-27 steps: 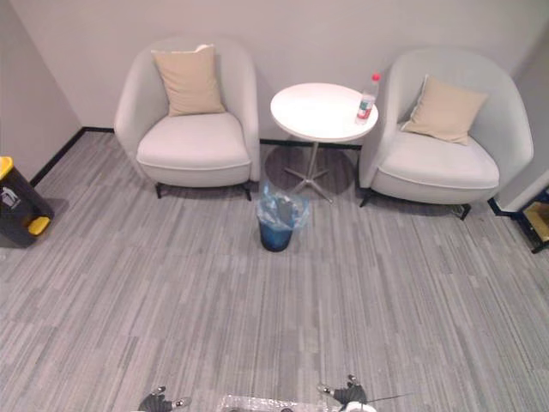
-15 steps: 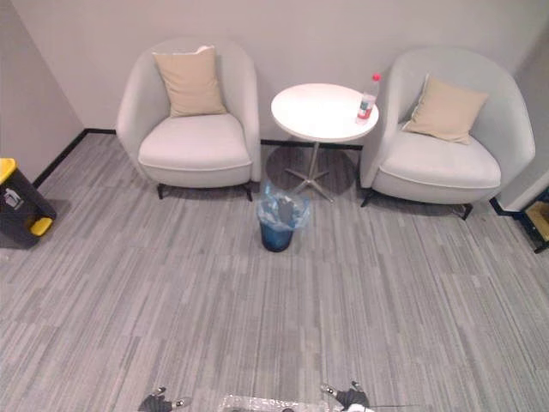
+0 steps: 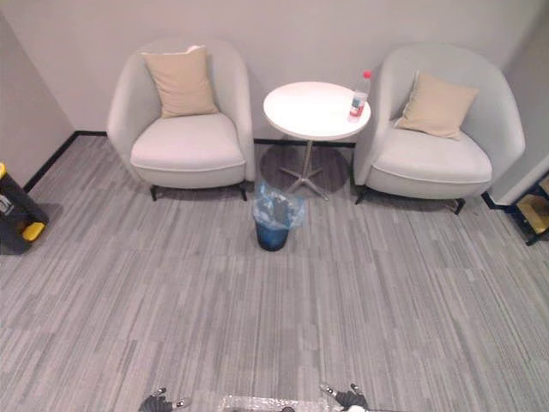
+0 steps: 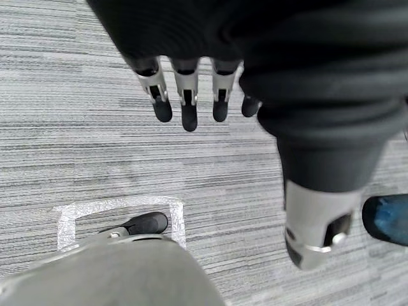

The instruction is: Gather rubbish on tea table into small bin, then transfer packed bag to large trash can.

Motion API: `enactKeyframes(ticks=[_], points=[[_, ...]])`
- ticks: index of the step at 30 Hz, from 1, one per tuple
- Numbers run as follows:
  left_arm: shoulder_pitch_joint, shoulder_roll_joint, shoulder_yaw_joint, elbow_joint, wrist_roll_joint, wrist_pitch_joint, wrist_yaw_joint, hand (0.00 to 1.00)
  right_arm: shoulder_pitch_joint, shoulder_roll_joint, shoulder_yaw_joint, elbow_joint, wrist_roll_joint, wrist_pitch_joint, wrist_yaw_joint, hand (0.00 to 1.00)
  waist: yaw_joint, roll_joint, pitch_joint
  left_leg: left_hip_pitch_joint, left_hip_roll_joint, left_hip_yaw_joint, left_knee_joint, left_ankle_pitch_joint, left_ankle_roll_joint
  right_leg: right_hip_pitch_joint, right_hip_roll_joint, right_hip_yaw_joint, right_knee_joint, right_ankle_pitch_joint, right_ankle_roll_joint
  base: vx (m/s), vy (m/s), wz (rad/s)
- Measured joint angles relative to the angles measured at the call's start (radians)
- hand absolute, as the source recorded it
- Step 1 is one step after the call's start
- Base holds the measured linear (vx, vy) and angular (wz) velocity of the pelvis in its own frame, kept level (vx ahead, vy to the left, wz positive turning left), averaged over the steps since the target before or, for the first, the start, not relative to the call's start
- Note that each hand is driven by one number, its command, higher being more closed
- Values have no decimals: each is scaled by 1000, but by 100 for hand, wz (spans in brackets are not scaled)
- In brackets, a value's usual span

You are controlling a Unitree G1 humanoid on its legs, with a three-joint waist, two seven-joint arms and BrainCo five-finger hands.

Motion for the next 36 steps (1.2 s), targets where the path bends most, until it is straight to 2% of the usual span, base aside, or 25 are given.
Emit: enactKeyframes(ticks=[10, 14, 17, 18, 19, 20, 21, 22, 23, 25, 27, 29, 30, 31, 32, 34, 35, 36], points=[[-22, 4, -3, -1, 7, 5, -4, 0, -12, 6, 0, -6, 0, 1, 1, 0, 3, -2, 15, -35, 7, 86, 5, -21, 2, -59, 12, 78, -5, 24, 3, -3, -5, -26], [-43, 6, -22, -1, -4, 8, -4, 0, -13, 5, 1, -36, 0, 1, 1, 0, 0, 8, 26, -70, 19, 147, 76, -68, -11, -135, 16, 114, 104, -25, 3, 50, -3, -39], [-72, 3, -39, -3, -10, 7, -4, 0, -12, 6, 1, -48, 0, -1, 1, 0, -10, 12, 29, -72, 35, 151, 135, -111, -21, -137, 16, 80, 160, -71, -1, 84, -54, -2], [-80, -7, -37, -11, -15, 4, -4, 0, -10, 6, 1, -47, 0, -1, 1, 0, -10, 11, 29, -85, 53, 149, 212, -157, -33, -138, 15, 51, 196, -103, -8, 52, -81, 11], [-81, -9, -36, -12, -15, 3, -4, 0, -10, 6, 1, -47, 1, -1, 1, 0, -10, 11, 29, -95, 60, 150, 245, -173, -39, -139, 16, 48, 201, -113, -12, 85, -140, 22], [-90, -15, -27, -19, -16, 2, -4, 0, -8, 6, 1, -47, 6, -3, 1, 0, -10, 9, 31, -153, 88, 160, 391, -217, -64, -136, 14, 36, 222, -143, -28, 98, -136, 23], [-97, -41, 15, -49, -27, 2, -5, 0, -7, 6, 0, -53, 9, -7, -1, 0, -11, 0, 48, -251, 135, 176, 635, -223, -67, -124, 13, 34, 241, -149, -33, 131, -154, 19], [-98, -51, 33, -63, -31, 0, -4, 0, -5, 6, 0, -57, 14, -7, -2, 0, -4, 3, 55, -287, 156, 178, 721, -215, -66, -113, 14, 36, 250, -151, -35, 166, -98, -3], [-99, -74, 54, -81, -44, -4, -1, 0, 0, 9, 0, -72, 29, -6, -8, 0, 7, 14, 68, -354, 198, 190, 859, -226, -65, -92, 17, 45, 264, -163, -47, 201, -42, -20], [-98, -86, 62, -94, -46, -4, 1, 0, 6, 7, 0, -88, 40, -7, -21, 0, 9, 17, 76, -384, 222, 193, 862, -249, -81, -68, 8, 65, 265, -172, -52, 191, 16, -33], [-95, -92, 70, -110, -60, -3, 3, 0, 10, 19, 0, -118, 47, -7, -26, 0, 12, 22, 87, -390, 209, 187, 774, -248, -80, -38, -17, 89, 271, -198, -48, 202, 128, -33], [-94, -101, 72, -116, -65, -5, 4, 0, 15, 19, 1, -119, 46, -8, -30, 0, 12, 24, 87, -403, 152, 140, 634, -230, -68, -26, -50, 115, 285, -242, -23, 193, 187, -17], [-94, -102, 72, -116, -66, -5, 4, 0, 15, 17, 1, -118, 46, -8, -30, 0, 12, 26, 86, -401, 142, 126, 598, -220, -69, -27, -54, 120, 286, -252, -21, 147, 211, -27], [-83, -110, 72, -116, -66, -6, 4, 0, 18, 9, 0, -113, 45, -9, -30, 0, 15, 39, 77, -390, 119, 70, 505, -163, -69, -27, -55, 140, 286, -274, -3, 263, 322, -56], [-78, -106, 72, -113, -72, -6, 4, 0, 20, 9, 0, -106, 45, -8, -31, 0, 21, 31, 64, -381, 94, 77, 502, -143, -34, -26, -74, 175, 280, -286, 19, 263, 322, -57], [-78, -94, 73, -110, -78, -4, 3, 0, 25, 22, 0, -105, 44, -8, -30, 0, 21, 10, 50, -381, 77, 103, 507, -173, -19, -28, -97, 176, 285, -282, 41, 336, 238, -45], [-79, -88, 73, -111, -83, -4, 3, 0, 33, 29, -1, -108, 37, -8, -29, 0, 28, -8, 42, -358, 71, 153, 502, -197, -16, -70, -116, 174, 364, -287, 52, 476, 243, -71], [-79, -87, 73, -110, -83, -3, 3, 0, 33, 30, -1, -108, 31, -7, -28, 0, 44, -12, 44, -328, 71, 184, 496, -201, -4, -96, -125, 174, 446, -286, 67, 338, 157, -83]])
